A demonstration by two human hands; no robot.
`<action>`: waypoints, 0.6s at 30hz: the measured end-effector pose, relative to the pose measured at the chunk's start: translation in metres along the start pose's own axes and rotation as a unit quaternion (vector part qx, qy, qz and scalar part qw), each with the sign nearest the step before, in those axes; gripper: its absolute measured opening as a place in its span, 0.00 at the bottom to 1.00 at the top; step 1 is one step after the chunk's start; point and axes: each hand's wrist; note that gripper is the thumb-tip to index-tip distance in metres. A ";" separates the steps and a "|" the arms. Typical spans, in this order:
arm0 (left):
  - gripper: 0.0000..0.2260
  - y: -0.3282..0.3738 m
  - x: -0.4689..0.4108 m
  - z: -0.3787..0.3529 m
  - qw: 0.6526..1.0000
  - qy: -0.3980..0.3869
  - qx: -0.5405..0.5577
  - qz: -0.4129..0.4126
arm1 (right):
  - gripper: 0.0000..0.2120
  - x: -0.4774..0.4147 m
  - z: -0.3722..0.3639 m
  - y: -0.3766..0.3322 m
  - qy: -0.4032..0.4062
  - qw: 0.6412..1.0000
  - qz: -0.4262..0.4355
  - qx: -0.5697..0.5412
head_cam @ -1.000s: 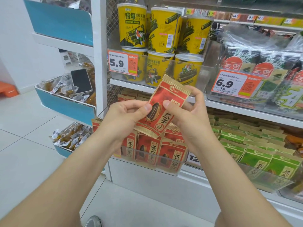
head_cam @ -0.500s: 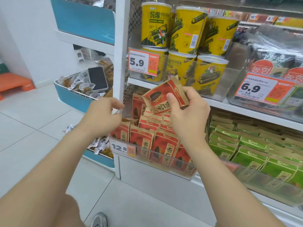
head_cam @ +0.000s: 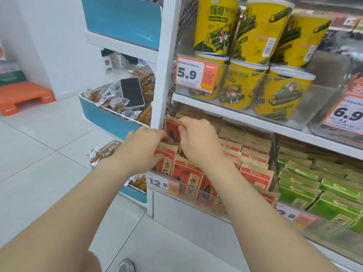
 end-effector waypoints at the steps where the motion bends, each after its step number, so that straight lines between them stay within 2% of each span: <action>1: 0.20 -0.001 -0.001 -0.002 1.000 0.009 0.006 0.000 | 0.13 -0.003 -0.001 -0.001 -0.033 0.999 -0.005 0.040; 6: 0.18 -0.002 0.001 -0.004 0.999 0.037 0.036 -0.013 | 0.19 -0.019 -0.004 -0.001 -0.191 0.976 -0.071 0.074; 11: 0.16 -0.005 0.004 -0.001 0.999 0.011 0.030 -0.026 | 0.26 -0.028 -0.010 0.007 -0.307 0.947 -0.087 0.038; 15: 0.17 -0.007 0.008 0.000 0.999 -0.002 0.018 -0.033 | 0.26 -0.030 -0.004 0.010 -0.310 0.946 -0.092 -0.021; 18: 0.17 -0.008 0.009 0.001 0.999 -0.002 0.014 -0.031 | 0.34 -0.034 0.002 0.015 -0.297 0.947 -0.095 -0.076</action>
Point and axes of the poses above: each hand's wrist, its own x-axis away from the middle knuckle, its own z-axis out of the back of the hand, y = z × x, and after that the axes turned 6 degrees about -y, right-handed
